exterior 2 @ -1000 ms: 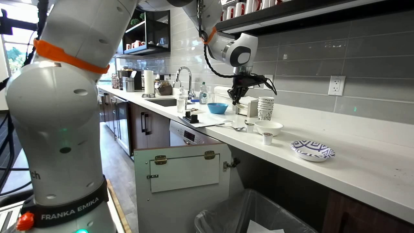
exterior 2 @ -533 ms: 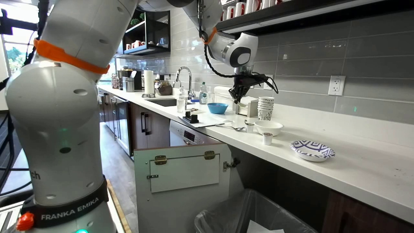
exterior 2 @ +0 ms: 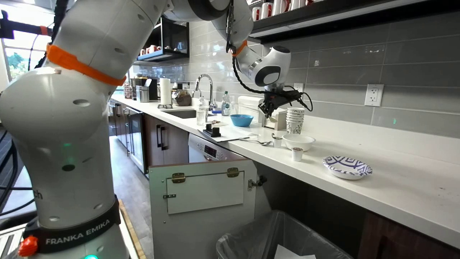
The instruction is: Use the white spoon to collect some coffee beans from the coffee pod on the left then place them inside the white bowl.
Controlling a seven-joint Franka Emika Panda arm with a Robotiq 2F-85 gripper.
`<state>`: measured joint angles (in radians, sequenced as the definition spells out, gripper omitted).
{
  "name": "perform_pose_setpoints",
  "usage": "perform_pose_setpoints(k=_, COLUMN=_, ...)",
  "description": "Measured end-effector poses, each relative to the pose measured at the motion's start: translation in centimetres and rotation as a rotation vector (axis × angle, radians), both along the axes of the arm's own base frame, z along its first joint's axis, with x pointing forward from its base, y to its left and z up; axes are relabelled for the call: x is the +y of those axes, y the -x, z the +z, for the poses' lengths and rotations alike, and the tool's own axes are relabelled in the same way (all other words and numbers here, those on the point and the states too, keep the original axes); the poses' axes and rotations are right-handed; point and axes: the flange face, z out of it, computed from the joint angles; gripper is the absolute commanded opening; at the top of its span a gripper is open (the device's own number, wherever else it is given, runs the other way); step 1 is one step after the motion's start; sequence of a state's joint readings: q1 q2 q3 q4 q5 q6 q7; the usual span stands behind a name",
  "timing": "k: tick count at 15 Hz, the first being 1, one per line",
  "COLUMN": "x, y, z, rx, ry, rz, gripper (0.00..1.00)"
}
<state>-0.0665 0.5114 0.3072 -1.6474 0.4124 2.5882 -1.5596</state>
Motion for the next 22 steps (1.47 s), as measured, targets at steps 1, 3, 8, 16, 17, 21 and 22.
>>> perform_pose_setpoints(k=1, x=-0.3, y=-0.1, z=-0.3, rx=-0.001, ry=-0.019, rz=-0.010, gripper=0.04)
perform_pose_setpoints(k=3, x=-0.9, y=-0.3, z=-0.5, rx=-0.004, ry=-0.052, rz=-0.030, gripper=0.04)
perform_pose_setpoints(k=8, x=-2.7, y=-0.9, z=-1.1, rx=-0.011, ry=-0.121, rz=-0.048, gripper=0.04)
perform_pose_setpoints(k=16, x=-2.8, y=-1.1, z=-4.9, rx=0.002, ry=-0.161, rz=-0.012, gripper=0.04)
perform_pose_setpoints(k=17, x=-2.8, y=-1.2, z=-4.9, rx=-0.006, ry=-0.171, rz=-0.011, gripper=0.04)
perform_pose_setpoints(k=21, x=-3.2, y=-1.2, z=-4.8, rx=-0.037, ry=-0.229, rz=-0.010, gripper=0.04)
perform_pose_setpoints(k=22, x=-3.4, y=-1.1, z=-4.8, rx=-0.043, ry=-0.244, rz=-0.013, gripper=0.04)
